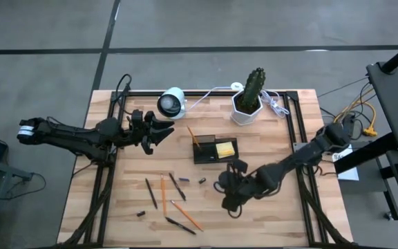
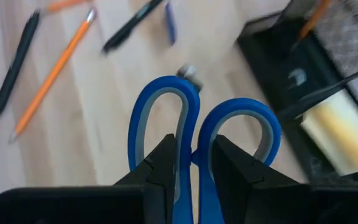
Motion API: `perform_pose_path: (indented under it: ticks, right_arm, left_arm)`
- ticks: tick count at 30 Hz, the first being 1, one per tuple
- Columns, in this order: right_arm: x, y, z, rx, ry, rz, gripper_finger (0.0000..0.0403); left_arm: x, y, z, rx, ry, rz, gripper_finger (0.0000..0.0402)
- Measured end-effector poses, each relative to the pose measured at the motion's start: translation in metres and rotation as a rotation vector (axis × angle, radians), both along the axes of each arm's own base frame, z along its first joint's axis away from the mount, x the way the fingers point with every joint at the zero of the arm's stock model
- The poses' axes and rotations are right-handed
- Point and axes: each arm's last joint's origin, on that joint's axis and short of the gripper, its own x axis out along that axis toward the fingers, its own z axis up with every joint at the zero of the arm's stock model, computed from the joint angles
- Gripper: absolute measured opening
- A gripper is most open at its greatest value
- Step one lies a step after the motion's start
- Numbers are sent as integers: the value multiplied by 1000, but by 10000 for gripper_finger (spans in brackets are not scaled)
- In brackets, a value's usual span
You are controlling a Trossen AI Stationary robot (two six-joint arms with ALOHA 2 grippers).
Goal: Pick and place office supplies into organizer
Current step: Put the blue scissor into the black desk organizer
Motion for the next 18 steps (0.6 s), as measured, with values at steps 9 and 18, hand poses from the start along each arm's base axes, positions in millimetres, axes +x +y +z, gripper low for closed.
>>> perform_pose_path:
  ticks: [9,18]
  right_arm:
    - [1,-25,25,-53,-128,-57,67]
    - [9,-44,31,-47,-256,-77,67]
  left_arm:
    - [0,0,0,0,0,-1,157]
    - [0,0,0,0,0,-1,157]
